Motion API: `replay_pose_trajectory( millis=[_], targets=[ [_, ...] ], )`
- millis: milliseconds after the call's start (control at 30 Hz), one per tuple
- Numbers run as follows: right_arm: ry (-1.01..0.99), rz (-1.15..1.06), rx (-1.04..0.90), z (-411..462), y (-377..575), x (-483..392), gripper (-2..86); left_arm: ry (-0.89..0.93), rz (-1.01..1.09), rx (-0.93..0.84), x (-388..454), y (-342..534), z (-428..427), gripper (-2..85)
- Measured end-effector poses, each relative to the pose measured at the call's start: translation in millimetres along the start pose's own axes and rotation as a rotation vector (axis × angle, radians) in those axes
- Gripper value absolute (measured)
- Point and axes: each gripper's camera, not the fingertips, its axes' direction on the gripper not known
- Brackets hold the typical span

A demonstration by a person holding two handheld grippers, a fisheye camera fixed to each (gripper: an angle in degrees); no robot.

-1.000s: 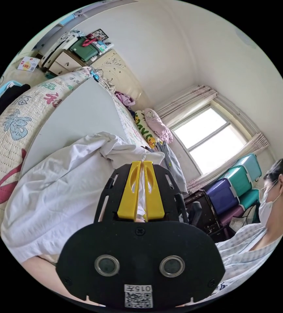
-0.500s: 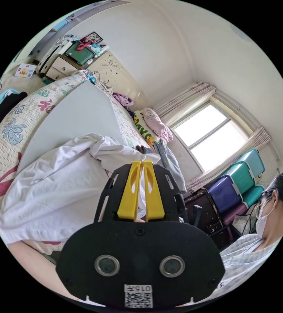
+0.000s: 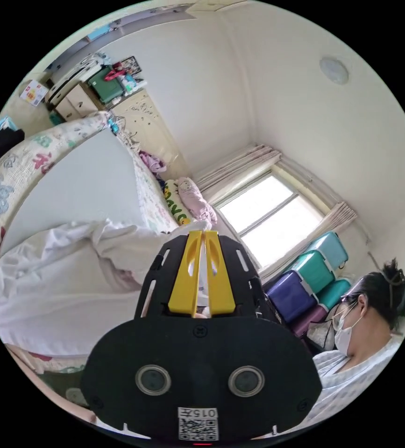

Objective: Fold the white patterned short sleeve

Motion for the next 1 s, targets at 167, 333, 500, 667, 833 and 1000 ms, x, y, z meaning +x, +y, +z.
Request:
replay_pose_trajectory(
  millis=[167,333,500,667,833,1000],
  targets=[
    [-0.129,-0.081,0.279,-58.0,-38.9,-79.9,1.2,0.295,0.082,0.265,76.4,-11.5,-40.6,-0.6],
    [-0.251,-0.210,0.543,-125.3,-45.6,-205.3,0.8,0.385,0.326,0.469,176.2,-8.2,-96.6,-0.6],
    [-0.353,-0.312,0.736,-175.2,-13.5,-304.8,0.6,0.375,0.594,0.617,263.0,8.5,-152.3,-0.6],
    [-0.199,-0.536,0.933,-203.5,30.9,-412.6,0.4,0.213,0.936,0.808,335.7,39.0,-197.1,-0.6],
    [0.028,-0.763,1.059,-187.0,55.4,-511.9,0.0,0.090,1.089,0.936,366.7,44.4,-205.0,-0.6],
    [0.105,-0.832,1.016,-144.8,7.6,-559.2,-0.2,0.060,1.098,0.855,361.3,-2.1,-183.8,-0.5]
  ],
)
